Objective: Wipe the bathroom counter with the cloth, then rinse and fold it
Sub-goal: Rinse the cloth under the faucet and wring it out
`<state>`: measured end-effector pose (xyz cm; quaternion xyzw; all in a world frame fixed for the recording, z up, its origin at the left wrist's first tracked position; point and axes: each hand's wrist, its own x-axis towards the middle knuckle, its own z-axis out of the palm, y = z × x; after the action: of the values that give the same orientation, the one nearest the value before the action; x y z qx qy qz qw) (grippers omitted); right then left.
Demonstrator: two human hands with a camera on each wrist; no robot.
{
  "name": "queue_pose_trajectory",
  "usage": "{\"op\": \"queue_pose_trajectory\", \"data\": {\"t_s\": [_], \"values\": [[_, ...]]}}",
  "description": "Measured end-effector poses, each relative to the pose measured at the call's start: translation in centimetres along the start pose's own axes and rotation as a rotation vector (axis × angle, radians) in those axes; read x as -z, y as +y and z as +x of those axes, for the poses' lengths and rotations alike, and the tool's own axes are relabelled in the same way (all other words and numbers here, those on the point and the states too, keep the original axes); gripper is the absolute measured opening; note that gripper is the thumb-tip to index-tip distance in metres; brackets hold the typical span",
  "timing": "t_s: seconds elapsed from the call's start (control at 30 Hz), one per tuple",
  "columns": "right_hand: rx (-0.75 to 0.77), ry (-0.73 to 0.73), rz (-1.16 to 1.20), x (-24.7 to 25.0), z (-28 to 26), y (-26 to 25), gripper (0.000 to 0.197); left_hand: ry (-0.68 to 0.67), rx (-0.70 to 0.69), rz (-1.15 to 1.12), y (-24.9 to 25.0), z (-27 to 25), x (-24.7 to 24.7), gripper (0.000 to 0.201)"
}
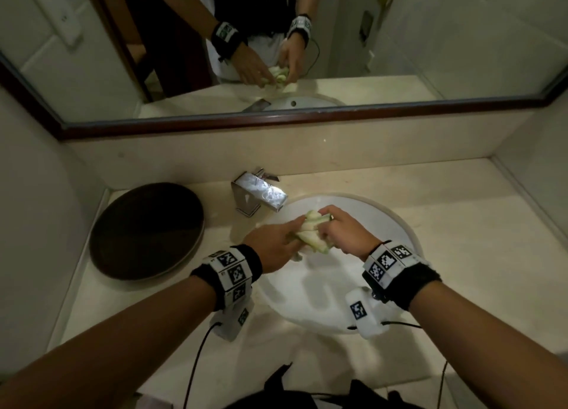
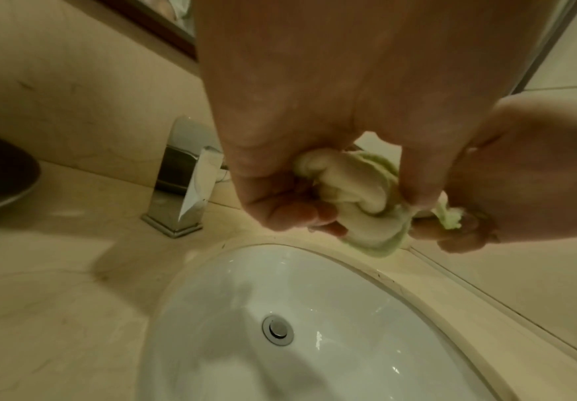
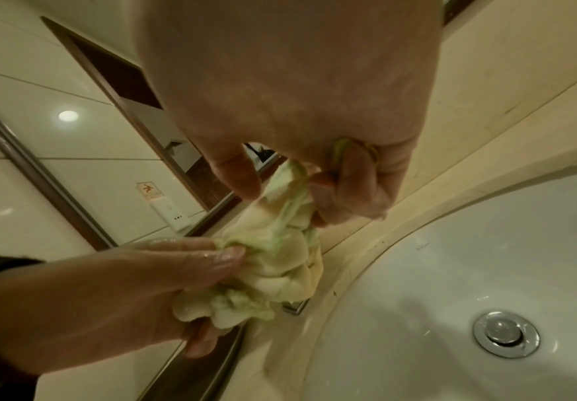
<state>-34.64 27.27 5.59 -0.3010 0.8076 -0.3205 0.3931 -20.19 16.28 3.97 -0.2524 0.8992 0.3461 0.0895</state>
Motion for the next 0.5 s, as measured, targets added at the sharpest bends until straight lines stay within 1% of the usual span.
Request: {"op": "queue_pose_trajectory", "data": {"t_s": [0.1,0.2,0.3,0.37,0.43,0.5], "values": [[0.07,0.035,0.015,1.0,-0.5,0.1,0.024,0.117,-0.025,0.057,0.9,-0.1,0.1,0.044],[0.134,0.083,0.0,2.1,-1.1,0.3,0.029,0.202,-0.026,0.0,2.0,-0.7,0.1,0.041],[0.16,0.125,-0.032,3.2,-2.0,1.1,0.027,0.26,-0.031,0.016,3.6,-1.5,0.1,0.042],[0.172,0.143,-0.064,3.3,-2.3,1.6,0.026,0.356,-0.045,-0.018,4.4,-2.2,0.4,0.04],[0.165,0.138,-0.059,3.5,-2.7,2.0,0.025,0.45,-0.056,-0.077,4.8,-3.0,0.7,0.036],[0.161,0.119,-0.023,3.3,-3.2,2.2,0.025,0.484,-0.04,-0.123,4.5,-4.1,0.7,0.032]]}}
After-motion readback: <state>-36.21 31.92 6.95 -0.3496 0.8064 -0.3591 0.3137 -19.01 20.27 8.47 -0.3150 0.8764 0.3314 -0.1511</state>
